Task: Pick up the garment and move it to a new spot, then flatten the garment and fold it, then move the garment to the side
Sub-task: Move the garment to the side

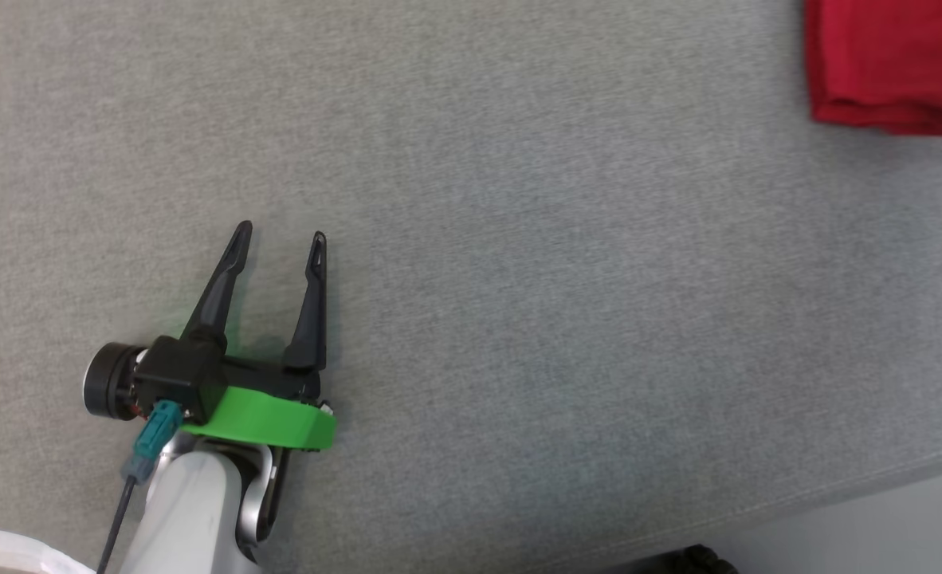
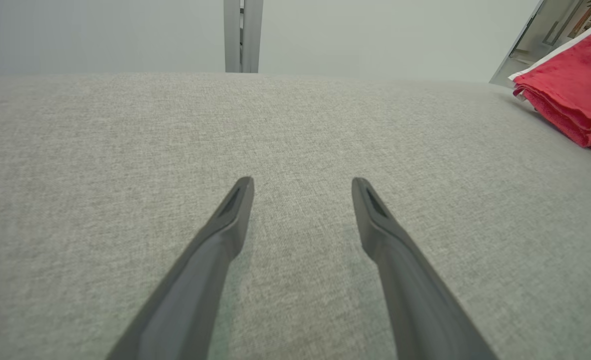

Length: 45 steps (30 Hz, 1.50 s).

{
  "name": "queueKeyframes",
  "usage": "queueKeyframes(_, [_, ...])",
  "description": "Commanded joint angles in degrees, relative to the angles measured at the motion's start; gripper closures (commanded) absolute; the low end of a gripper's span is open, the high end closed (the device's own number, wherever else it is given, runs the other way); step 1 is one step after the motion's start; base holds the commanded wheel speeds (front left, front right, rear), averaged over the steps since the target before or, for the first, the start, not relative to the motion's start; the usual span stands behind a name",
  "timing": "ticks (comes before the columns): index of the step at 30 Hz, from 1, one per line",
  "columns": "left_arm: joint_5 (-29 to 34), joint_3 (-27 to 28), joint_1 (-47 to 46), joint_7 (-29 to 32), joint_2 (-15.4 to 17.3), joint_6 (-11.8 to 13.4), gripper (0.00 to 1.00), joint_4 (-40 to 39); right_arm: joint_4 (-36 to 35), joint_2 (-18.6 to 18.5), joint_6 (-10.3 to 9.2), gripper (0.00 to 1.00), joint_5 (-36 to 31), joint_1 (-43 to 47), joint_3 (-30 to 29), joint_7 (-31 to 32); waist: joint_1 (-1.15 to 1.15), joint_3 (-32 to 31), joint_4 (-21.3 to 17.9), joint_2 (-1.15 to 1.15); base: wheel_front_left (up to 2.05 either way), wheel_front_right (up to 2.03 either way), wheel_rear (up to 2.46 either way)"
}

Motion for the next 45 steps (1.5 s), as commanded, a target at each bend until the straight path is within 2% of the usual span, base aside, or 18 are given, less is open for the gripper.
queueKeyframes(1, [-0.2,0.1,-1.1,-0.3,0.5,0.2,0.0,-0.1,0.4,-1.1,-0.1,1.0,-1.5,-1.3,-0.2,-0.9,0.0,2.5,2.7,0.0,0.0,0.0,0.0])
queueKeyframes(3, [-0.2,0.0,-1.2,-0.4,0.5,0.3,0.0,-0.3,1.0,-2.1,-0.1,1.0,-3.9,-2.3,-0.3,-2.3,0.0,3.2,3.5,0.0,0.0,0.0,0.0])
queueKeyframes(4, [-0.3,0.1,-1.2,-0.4,0.6,0.4,0.0,-0.3,1.3,-2.1,-0.1,0.77,-4.5,-2.6,-0.5,-2.9,0.0,3.4,3.7,0.0,0.0,0.0,0.0])
queueKeyframes(6, [-0.3,0.0,-1.3,-0.4,0.6,0.5,0.0,-0.3,2.0,-2.2,-0.1,0.38,-6.0,-3.3,-1.2,-4.0,0.0,3.7,4.1,0.0,0.0,0.0,0.0])
queueKeyframes(7, [-0.3,0.0,-1.2,-0.4,0.5,0.5,0.0,-0.3,2.5,-2.3,-0.1,0.13,-6.8,-3.7,-1.8,-4.6,0.0,3.9,4.2,0.0,0.0,0.0,0.0])
queueKeyframes(8, [-0.4,-0.1,-1.3,-0.4,0.5,0.6,0.0,-0.2,2.9,-2.3,-0.1,0.0,-7.3,-3.9,-2.3,-5.0,0.0,3.9,4.3,0.0,0.0,0.0,0.0])
queueKeyframes(17, [-0.7,-0.4,-1.3,-0.7,0.4,0.8,0.0,0.6,5.8,0.1,-0.1,0.0,-12.1,-4.1,-5.8,-10.3,0.0,3.4,3.4,0.0,0.0,0.0,0.0])
queueKeyframes(22, [-0.8,-0.8,-1.7,-0.9,0.1,0.5,0.0,1.2,5.7,3.2,-0.1,0.0,-11.8,-3.1,-4.9,-14.1,0.0,0.9,2.9,0.0,0.0,0.0,0.0])
queueKeyframes(28, [-1.5,0.2,-2.3,-1.0,0.0,0.3,0.0,2.4,4.7,7.3,-0.1,0.0,-10.4,-1.4,-1.1,-17.8,0.0,-3.8,3.3,0.0,0.0,0.0,0.0])
queueKeyframes(38, [-3.7,6.5,0.8,-1.0,-0.6,0.9,0.0,4.7,-0.4,16.4,-0.1,0.0,-6.3,6.3,4.5,-20.3,0.0,-12.8,5.9,0.0,0.0,0.0,0.0])
queueKeyframes(45, [-4.3,11.0,5.0,-1.0,-1.2,0.6,0.0,5.6,-9.2,20.0,-0.1,0.0,-5.3,16.9,3.5,-20.4,0.0,-17.9,9.1,0.0,0.0,0.0,0.0])
